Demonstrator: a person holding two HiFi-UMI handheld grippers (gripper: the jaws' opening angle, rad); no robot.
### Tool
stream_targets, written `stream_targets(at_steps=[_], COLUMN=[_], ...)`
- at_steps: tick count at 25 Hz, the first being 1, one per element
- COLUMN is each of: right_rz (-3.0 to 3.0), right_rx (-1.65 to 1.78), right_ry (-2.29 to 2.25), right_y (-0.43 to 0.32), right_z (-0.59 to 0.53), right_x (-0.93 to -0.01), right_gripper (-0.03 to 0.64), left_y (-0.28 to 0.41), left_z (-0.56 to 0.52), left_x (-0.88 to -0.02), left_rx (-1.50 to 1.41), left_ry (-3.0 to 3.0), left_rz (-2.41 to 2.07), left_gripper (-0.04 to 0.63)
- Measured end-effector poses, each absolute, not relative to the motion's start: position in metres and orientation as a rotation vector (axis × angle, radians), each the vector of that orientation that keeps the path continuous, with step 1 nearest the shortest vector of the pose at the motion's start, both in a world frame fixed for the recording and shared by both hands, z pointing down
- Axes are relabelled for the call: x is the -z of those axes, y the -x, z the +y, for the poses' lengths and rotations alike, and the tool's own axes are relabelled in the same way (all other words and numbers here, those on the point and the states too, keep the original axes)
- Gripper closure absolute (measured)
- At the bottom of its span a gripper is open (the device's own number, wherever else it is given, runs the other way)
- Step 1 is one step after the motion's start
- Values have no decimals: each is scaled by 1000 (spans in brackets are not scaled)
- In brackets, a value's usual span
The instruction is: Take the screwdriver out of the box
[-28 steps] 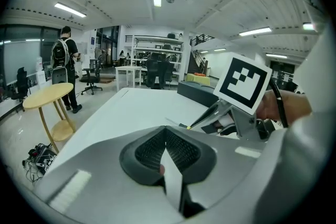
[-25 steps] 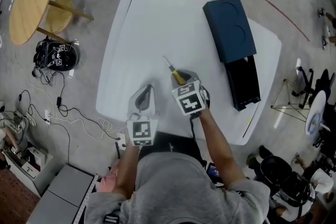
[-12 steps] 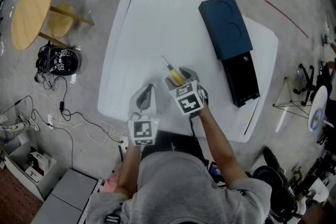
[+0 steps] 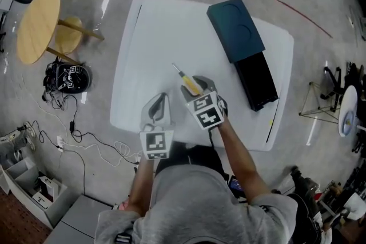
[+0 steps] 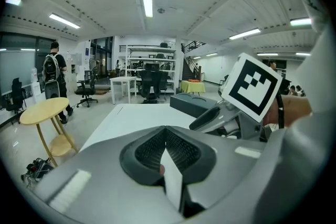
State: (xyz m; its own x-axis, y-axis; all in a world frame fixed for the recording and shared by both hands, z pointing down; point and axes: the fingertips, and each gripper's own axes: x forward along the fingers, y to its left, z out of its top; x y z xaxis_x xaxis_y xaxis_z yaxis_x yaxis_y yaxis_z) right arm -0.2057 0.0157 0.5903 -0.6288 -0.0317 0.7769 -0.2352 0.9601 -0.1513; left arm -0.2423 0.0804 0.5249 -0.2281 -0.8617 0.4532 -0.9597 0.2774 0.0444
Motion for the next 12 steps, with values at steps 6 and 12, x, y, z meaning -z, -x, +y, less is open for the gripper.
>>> stream_targets(at_steps=[6, 12], right_rz=[-2357, -2431], right_rx=[-248, -209], right_ry=[-313, -477], right_y=[185, 149], right_z=[2, -10], right_x=[-538, -490], right_gripper=[487, 556], left_y=[230, 207], left_z=[69, 56], left_x=[-488, -455], left_rx=[-331, -322], left_ry=[-1736, -1848], left_rz=[-2185, -2177], left_gripper=[583, 583])
